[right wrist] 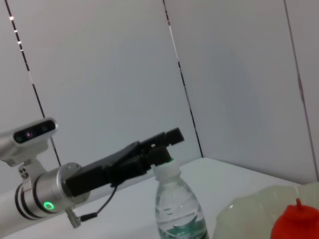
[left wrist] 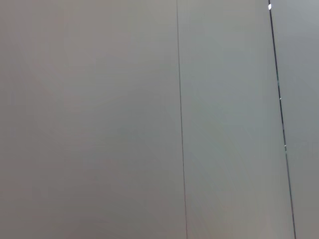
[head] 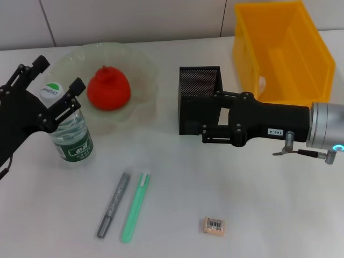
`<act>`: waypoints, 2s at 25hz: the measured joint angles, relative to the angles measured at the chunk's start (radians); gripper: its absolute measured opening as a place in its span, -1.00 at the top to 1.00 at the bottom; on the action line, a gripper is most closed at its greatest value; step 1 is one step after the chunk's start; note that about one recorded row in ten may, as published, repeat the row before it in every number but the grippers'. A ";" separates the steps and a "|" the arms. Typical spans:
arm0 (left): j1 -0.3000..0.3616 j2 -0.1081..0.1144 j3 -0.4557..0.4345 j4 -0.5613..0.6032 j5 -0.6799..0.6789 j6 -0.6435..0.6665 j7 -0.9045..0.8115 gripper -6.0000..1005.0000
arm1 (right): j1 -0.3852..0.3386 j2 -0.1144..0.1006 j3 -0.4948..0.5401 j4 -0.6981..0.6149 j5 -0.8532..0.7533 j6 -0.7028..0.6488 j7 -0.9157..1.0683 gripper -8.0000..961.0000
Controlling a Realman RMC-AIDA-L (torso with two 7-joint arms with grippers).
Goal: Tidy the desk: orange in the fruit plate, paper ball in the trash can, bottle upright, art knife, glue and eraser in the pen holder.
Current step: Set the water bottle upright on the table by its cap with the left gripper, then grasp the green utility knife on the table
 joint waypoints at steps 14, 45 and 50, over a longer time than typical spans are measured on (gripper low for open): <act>0.019 0.003 -0.016 0.079 -0.003 0.219 -0.035 -0.70 | -0.001 -0.001 0.001 0.009 0.002 0.032 -0.004 -0.60; 0.042 0.015 -0.020 0.425 0.587 0.239 -0.577 -0.69 | -0.121 -0.014 0.181 -0.112 -0.205 -0.192 -0.130 -0.60; 0.050 0.012 -0.015 0.424 0.589 0.192 -0.605 -0.69 | -0.179 -0.011 0.287 -0.169 -0.281 -0.301 -0.147 -0.60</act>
